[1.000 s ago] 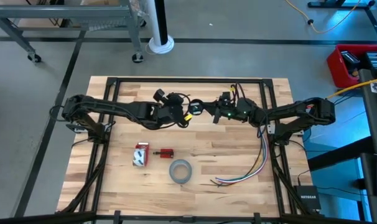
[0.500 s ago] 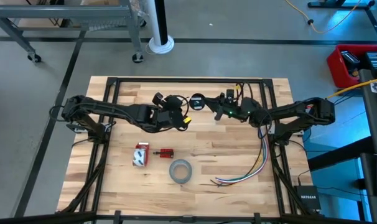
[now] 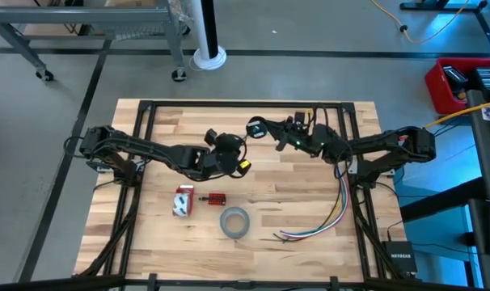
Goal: Coil cords
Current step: Coil the green wire onto the spool
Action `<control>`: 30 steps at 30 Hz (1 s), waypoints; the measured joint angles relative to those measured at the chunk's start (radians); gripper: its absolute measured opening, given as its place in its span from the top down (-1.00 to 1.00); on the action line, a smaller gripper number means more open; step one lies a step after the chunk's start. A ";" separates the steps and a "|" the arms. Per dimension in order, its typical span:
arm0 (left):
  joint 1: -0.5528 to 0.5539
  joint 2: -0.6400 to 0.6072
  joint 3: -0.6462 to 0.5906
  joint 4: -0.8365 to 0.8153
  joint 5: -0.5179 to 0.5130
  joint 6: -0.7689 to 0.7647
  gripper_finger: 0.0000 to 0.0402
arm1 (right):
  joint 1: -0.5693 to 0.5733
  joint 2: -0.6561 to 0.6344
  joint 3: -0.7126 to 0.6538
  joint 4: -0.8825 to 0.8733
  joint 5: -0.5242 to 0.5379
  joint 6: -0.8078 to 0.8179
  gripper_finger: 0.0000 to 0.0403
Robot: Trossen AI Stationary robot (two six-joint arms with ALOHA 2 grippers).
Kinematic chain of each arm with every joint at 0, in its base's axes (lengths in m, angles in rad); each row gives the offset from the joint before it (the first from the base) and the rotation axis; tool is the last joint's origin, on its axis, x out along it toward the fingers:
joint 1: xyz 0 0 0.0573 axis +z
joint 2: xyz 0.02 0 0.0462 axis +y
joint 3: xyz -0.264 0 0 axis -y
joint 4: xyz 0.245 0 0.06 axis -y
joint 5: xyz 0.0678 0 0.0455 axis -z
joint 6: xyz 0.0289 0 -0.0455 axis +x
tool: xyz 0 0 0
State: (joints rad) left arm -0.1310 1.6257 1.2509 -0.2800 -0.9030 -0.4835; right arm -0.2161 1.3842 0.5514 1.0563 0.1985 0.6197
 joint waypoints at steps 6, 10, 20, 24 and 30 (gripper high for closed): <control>0.000 0.001 -0.001 0.005 0.009 0.020 1.00 | 0.000 -0.001 0.034 -0.079 0.001 0.000 0.97; 0.000 0.001 -0.001 0.008 0.040 0.023 1.00 | 0.000 -0.001 0.047 -0.119 0.000 0.000 0.97; -0.001 0.001 -0.001 0.084 0.116 0.061 1.00 | 0.000 -0.002 0.048 -0.167 -0.007 0.004 0.97; 0.002 0.009 -0.001 0.118 0.157 0.061 1.00 | 0.000 -0.002 0.048 -0.167 -0.010 0.004 0.97; 0.003 0.053 -0.001 0.202 0.183 0.072 1.00 | 0.000 -0.002 0.048 -0.188 -0.011 0.004 0.97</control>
State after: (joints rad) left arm -0.1284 1.6788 1.2495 -0.0784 -0.7199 -0.4120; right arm -0.2161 1.3827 0.5991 0.8683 0.1873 0.6236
